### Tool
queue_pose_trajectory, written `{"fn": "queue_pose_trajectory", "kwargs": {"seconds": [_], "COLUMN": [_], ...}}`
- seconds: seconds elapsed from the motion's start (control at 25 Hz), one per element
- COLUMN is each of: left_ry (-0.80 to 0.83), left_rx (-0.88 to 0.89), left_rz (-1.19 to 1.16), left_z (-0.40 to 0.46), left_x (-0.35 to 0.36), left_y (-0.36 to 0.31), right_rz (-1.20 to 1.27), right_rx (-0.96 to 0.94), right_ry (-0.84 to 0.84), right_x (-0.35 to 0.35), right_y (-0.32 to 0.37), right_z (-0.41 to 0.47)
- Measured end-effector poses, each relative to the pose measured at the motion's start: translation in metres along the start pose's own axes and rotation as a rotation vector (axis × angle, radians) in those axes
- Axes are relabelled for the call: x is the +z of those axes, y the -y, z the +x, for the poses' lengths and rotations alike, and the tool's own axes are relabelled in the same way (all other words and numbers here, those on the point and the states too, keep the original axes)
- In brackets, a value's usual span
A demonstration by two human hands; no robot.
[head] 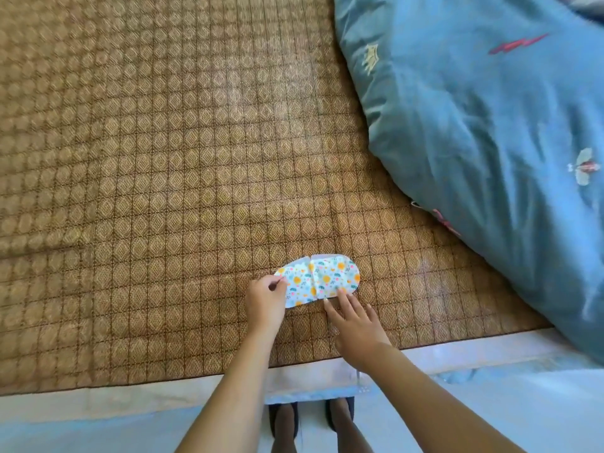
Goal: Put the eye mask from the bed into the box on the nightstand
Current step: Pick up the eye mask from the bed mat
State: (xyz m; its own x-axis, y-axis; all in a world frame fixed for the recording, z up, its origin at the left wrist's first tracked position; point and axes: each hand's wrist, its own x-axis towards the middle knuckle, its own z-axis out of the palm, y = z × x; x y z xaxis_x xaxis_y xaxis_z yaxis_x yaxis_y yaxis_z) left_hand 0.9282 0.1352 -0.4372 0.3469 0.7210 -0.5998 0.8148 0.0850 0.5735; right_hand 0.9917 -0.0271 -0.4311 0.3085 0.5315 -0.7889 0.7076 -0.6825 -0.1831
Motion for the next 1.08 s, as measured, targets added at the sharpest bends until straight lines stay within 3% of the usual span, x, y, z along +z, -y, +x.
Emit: {"fn": "queue_pose_trajectory", "kwargs": {"seconds": [0.24, 0.36, 0.44, 0.76, 1.08], "left_ry": [0.002, -0.125, -0.117, 0.016, 0.058], "left_rx": [-0.048, -0.152, -0.181, 0.060, 0.216], "left_rz": [0.161, 0.087, 0.059, -0.101, -0.185], "left_z": [-0.011, -0.004, 0.000, -0.033, -0.150], "left_x": [-0.003, 0.009, 0.015, -0.015, -0.098], "left_y": [-0.011, -0.011, -0.009, -0.032, -0.107], "right_rz": [0.004, -0.025, -0.041, -0.039, -0.014], "right_rx": [-0.004, -0.016, -0.016, -0.005, -0.029], "right_ry": [-0.041, -0.031, -0.016, 0.038, -0.092], "right_x": [-0.024, -0.022, -0.017, -0.043, -0.126], "right_y": [-0.010, -0.015, -0.016, -0.010, 0.005], "right_z": [-0.026, -0.025, -0.024, -0.057, -0.148]}}
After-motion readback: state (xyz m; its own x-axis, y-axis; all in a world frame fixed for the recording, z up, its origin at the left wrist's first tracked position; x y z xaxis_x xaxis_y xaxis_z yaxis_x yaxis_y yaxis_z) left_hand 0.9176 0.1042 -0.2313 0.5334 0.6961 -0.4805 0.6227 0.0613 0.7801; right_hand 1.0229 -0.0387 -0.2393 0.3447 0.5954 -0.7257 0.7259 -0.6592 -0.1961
